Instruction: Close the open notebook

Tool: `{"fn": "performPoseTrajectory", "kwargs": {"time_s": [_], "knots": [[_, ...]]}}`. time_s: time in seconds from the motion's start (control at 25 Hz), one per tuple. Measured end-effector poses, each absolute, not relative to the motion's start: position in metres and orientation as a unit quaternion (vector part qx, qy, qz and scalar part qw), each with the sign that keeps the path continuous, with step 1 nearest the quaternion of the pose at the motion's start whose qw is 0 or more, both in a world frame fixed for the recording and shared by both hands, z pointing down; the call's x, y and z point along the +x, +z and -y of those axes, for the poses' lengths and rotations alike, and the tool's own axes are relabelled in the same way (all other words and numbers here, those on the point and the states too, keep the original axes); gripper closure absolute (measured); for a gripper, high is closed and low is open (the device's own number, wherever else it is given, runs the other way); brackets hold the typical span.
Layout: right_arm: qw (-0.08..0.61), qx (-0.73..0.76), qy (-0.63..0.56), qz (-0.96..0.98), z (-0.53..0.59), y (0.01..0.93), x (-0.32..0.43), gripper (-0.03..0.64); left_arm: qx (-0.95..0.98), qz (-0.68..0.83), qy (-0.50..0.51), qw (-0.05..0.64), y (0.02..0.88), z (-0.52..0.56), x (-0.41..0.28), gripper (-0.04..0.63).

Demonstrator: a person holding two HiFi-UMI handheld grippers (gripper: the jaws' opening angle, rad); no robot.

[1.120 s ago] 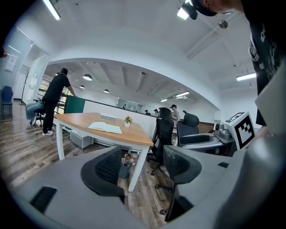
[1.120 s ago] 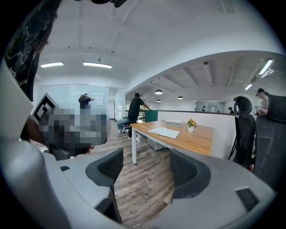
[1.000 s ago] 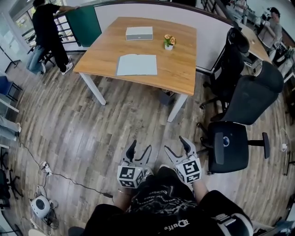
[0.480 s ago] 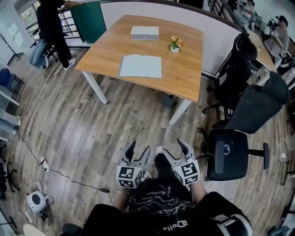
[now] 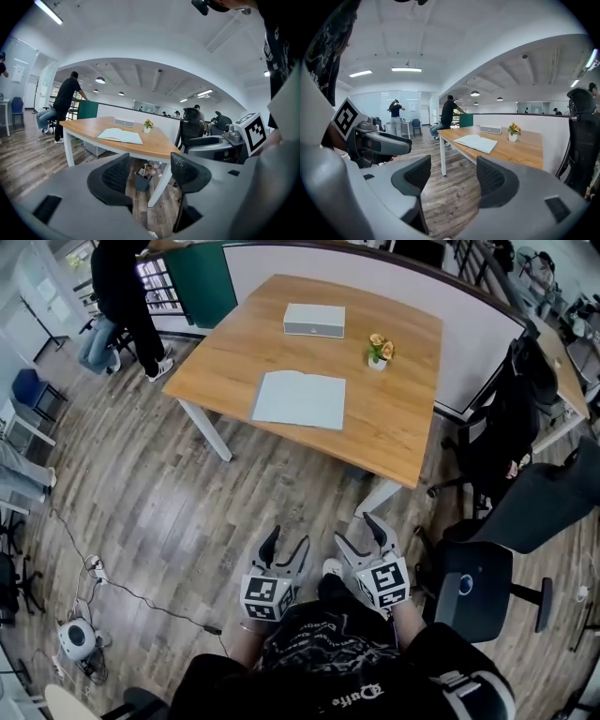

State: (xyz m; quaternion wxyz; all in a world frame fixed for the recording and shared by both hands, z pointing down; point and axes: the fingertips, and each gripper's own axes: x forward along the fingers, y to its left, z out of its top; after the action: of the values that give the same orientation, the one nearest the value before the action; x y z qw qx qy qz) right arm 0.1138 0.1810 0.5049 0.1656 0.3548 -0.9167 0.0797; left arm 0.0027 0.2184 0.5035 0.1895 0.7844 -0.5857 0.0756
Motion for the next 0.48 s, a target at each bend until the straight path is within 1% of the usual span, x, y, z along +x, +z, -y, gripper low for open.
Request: {"fn": "performPoseTrajectory", "kwargs": {"time_s": [0.32,0.48], "knots": [[0.185,0.324,0.067,0.925,-0.096,0.507,0.122,0.322,0.771,0.601,0.074,0.199,0.508,-0.140,0.021,0.298],[0.184,0.328,0.078,0.923,-0.067,0.514,0.133,0.325,0.773,0.594,0.093,0.205,0.521,-0.117,0.038,0.298]]}}
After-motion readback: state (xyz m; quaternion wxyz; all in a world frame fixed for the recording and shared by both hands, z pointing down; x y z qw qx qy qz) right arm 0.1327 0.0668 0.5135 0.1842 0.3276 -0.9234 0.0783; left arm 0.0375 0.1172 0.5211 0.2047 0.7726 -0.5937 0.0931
